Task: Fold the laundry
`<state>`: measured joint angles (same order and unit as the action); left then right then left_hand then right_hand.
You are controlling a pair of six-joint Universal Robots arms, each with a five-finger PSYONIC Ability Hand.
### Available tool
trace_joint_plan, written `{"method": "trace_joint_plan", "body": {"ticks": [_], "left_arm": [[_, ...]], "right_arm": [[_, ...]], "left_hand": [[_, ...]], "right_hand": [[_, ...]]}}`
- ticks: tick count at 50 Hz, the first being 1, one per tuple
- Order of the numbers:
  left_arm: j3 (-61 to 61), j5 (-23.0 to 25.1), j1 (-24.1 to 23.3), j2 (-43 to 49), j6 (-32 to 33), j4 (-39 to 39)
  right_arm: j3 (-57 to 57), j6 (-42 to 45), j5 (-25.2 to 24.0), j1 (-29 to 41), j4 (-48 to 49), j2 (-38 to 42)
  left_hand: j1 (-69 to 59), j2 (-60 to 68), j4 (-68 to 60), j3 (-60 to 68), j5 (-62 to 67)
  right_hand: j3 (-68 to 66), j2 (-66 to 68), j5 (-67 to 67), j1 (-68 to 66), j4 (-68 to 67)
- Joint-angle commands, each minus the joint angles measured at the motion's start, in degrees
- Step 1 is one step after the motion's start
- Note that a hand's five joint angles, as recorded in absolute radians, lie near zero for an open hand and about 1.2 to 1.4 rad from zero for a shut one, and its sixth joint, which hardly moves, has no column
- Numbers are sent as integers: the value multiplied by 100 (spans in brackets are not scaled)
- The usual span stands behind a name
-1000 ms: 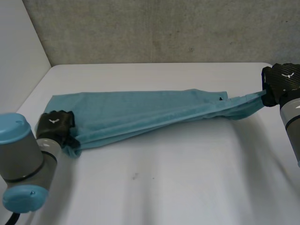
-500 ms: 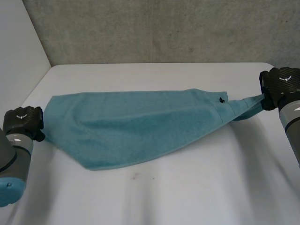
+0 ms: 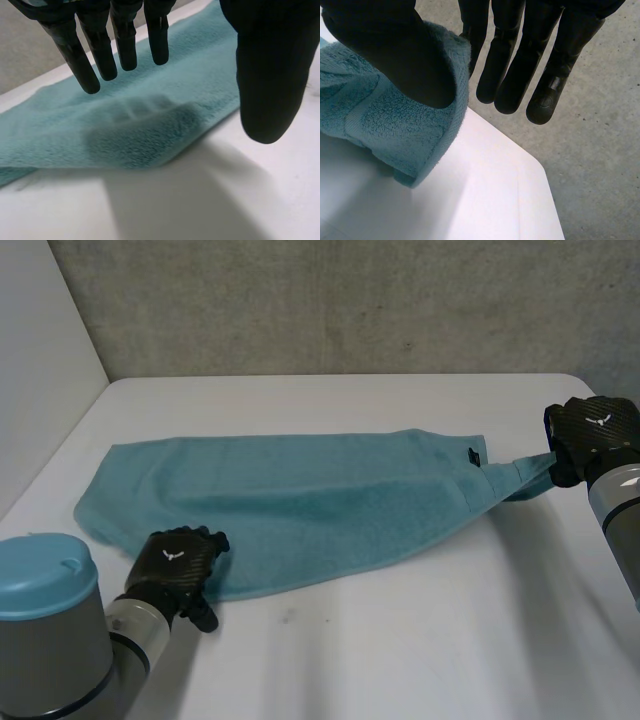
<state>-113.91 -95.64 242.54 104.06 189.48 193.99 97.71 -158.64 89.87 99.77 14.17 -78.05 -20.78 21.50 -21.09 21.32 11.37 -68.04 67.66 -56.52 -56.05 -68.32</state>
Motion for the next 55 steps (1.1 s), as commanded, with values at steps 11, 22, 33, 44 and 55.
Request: {"method": "trace_joint_plan", "body": {"ticks": [11,22,33,44,55], "left_arm": [[168,-17,162,553,37,702],[282,-25,206,765,46,728],[475,-25,320,958,46,737],[528,-34,409,1064,54,886],[291,-122,628,-331,160,843]], "right_arm": [[38,9,-4,-1,42,17],[29,9,-4,-1,42,88],[29,17,5,-1,51,123],[20,26,13,-1,51,132],[-138,700,-4,8,-404,-175]], "left_hand": [[-1904,1832,-1873,1850,1845],[-1904,1832,-1873,1850,1845],[-2391,2319,-2360,2336,2332],[-5812,5740,-5781,5758,5753],[-5922,5850,-5891,5868,5863]], "right_hand": [[-1196,1234,-1348,-2395,-1168],[-1196,1234,-1348,-2395,-1168],[-1196,1234,-1348,-2395,-1168],[-1196,1234,-1348,-2395,-1168],[-1196,1234,-1348,-2395,-1168]]}}
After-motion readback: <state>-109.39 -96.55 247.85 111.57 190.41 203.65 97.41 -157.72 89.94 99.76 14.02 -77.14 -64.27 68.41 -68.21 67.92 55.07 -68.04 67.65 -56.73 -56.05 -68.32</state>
